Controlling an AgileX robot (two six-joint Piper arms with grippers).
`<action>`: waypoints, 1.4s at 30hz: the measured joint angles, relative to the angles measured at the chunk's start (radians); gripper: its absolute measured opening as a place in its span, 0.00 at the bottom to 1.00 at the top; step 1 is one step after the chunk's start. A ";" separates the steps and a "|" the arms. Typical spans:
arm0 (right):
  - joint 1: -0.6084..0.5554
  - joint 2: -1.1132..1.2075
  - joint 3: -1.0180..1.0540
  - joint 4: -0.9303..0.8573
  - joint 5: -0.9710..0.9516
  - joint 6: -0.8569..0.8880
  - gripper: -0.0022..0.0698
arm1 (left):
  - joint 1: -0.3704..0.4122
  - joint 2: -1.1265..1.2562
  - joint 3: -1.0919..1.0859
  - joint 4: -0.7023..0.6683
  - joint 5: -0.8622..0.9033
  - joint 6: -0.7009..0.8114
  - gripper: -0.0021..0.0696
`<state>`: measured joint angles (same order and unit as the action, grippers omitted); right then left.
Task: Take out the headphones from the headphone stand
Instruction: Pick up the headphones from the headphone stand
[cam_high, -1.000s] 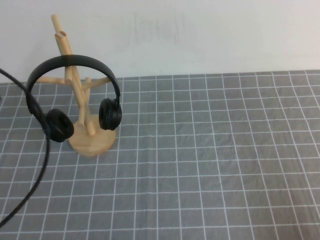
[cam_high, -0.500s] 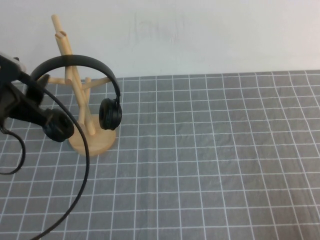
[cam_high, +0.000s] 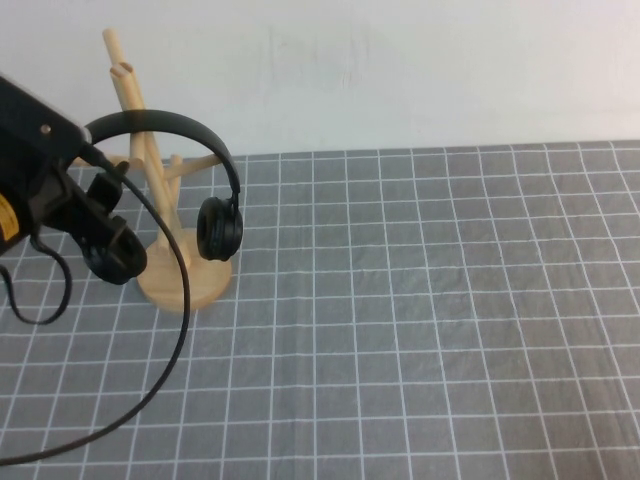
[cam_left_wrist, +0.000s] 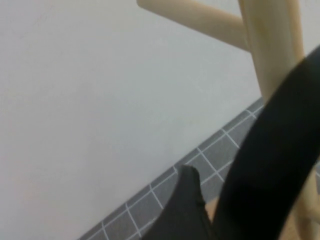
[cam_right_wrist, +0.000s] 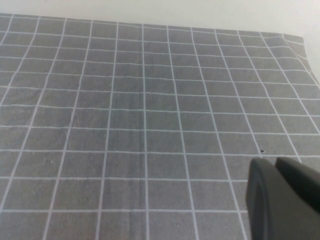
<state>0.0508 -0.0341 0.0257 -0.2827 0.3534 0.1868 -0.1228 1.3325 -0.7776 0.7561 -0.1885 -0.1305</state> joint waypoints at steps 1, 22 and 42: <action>0.000 0.000 0.000 0.000 0.000 0.000 0.02 | 0.000 0.010 -0.010 0.000 0.000 0.006 0.79; 0.000 0.000 0.000 0.000 0.000 0.000 0.02 | -0.002 0.044 -0.027 0.004 0.033 0.114 0.42; 0.000 0.000 0.000 0.000 0.000 0.000 0.02 | -0.002 -0.002 -0.093 -0.007 0.093 0.116 0.12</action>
<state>0.0508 -0.0341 0.0257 -0.2827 0.3534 0.1868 -0.1251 1.3303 -0.8711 0.7488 -0.0956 -0.0147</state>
